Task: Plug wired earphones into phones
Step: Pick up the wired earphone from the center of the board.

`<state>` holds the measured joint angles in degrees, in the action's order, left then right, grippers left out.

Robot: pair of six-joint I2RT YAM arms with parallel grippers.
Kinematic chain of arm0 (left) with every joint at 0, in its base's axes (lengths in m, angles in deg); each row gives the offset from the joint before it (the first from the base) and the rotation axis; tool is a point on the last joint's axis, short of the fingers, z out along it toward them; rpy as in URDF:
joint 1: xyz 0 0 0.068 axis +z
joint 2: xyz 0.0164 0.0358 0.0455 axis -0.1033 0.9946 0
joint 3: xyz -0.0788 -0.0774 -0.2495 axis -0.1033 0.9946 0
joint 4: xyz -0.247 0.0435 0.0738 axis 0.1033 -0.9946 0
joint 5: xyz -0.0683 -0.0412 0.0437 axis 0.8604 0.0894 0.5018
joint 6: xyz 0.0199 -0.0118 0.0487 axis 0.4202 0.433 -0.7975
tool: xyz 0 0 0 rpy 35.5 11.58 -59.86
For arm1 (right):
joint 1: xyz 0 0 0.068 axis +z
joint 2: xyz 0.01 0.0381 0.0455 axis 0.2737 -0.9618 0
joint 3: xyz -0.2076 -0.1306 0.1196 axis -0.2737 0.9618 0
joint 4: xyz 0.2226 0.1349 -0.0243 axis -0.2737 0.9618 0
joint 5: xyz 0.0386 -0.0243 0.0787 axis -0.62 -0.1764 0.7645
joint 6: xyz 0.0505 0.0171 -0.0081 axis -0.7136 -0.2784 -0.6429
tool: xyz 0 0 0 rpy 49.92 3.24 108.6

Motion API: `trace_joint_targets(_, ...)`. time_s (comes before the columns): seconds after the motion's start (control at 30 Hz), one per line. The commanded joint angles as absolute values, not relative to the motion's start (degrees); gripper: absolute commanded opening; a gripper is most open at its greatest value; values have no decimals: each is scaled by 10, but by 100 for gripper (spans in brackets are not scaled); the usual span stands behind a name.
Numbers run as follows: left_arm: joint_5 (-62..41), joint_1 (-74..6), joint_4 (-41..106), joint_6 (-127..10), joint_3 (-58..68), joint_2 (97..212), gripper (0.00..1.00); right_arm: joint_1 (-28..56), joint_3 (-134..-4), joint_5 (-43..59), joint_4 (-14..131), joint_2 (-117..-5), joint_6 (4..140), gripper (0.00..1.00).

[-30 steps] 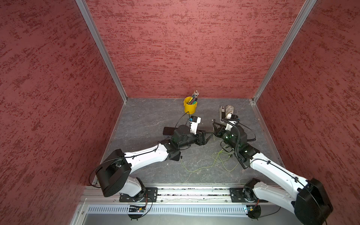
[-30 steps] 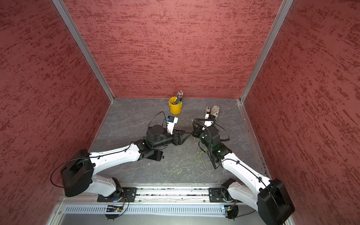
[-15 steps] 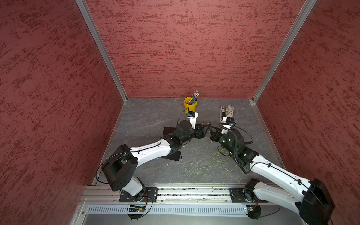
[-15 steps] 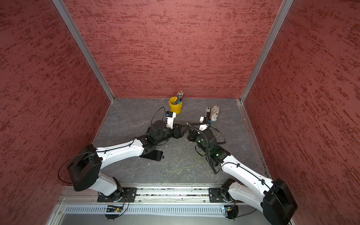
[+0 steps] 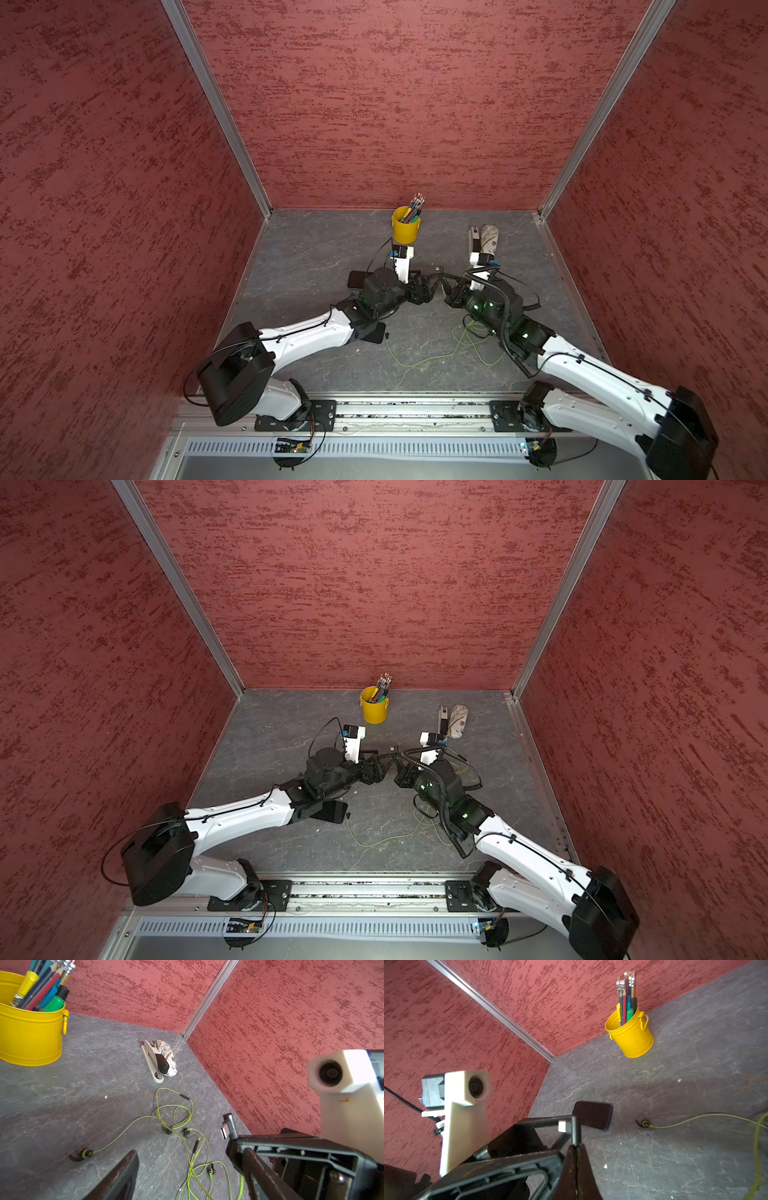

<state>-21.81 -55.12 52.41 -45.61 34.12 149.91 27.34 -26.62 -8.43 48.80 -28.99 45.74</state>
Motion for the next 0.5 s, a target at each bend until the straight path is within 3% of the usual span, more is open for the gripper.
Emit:
trace_joint_targets(0.0, -200, -566, 505, -469, 366, 1470, 80, 289, -298, -25, 444, -286, 465, 0)
trace_joint_targets(0.27, -176, -586, 519, -465, 399, 1417, 87, 289, -315, -51, 481, -302, 479, 0)
trace_joint_targets(0.47, -225, -588, 494, -457, 378, 1384, 88, 289, -305, -32, 473, -326, 477, 0)
